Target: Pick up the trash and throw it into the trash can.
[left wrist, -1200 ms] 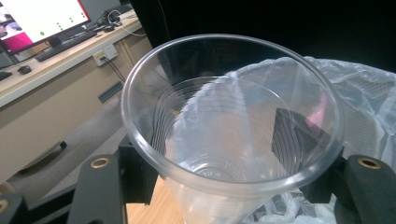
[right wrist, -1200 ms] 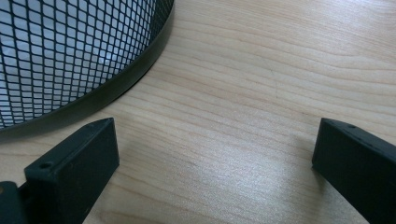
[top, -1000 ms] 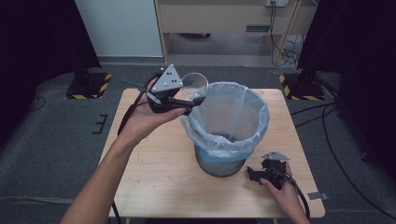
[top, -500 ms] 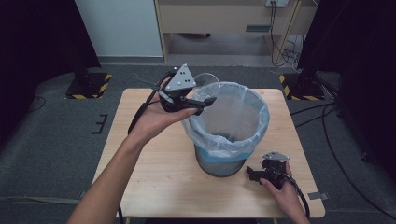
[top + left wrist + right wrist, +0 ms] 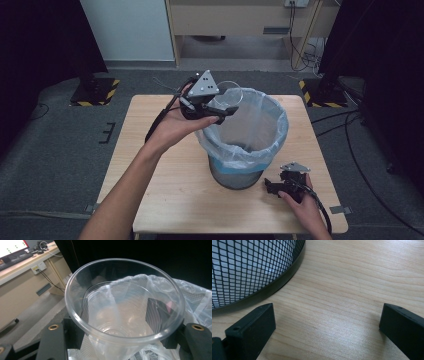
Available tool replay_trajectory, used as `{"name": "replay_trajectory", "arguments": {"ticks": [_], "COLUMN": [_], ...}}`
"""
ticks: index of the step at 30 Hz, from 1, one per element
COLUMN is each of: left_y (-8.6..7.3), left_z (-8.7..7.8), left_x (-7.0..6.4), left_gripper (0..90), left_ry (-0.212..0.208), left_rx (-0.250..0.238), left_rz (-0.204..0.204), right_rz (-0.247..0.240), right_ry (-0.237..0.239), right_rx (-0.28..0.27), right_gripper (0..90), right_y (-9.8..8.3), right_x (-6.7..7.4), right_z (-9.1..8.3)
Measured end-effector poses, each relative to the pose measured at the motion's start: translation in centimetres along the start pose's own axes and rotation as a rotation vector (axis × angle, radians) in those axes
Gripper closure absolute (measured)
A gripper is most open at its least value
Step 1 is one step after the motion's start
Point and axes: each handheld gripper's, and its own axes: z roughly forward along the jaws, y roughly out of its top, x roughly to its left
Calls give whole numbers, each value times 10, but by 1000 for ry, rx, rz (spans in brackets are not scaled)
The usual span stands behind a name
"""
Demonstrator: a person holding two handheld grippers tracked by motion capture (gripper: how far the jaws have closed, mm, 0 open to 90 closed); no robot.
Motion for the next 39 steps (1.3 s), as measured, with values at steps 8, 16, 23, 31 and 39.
{"name": "replay_trajectory", "arguments": {"ticks": [8,16,23,31,39], "left_y": [-5,-7,-13,-22,-25], "left_z": [10,19,25,28,33], "left_x": [0,-4,-1,4,4], "left_gripper": [342,342,331,336,338], "left_ry": [-18,-26,-42,-37,-36], "left_rx": [23,62,73,88,105], "left_rz": [-4,-2,-8,-36,-44], "right_rz": [0,-1,-4,-4,-4], "right_ry": [0,1,2,2,2], "right_rx": [0,0,-1,-1,-1], "right_gripper": [5,5,5,5,5], "right_y": [0,0,0,0,0], "right_x": [0,0,0,0,0], "right_z": [0,0,0,0,0]}}
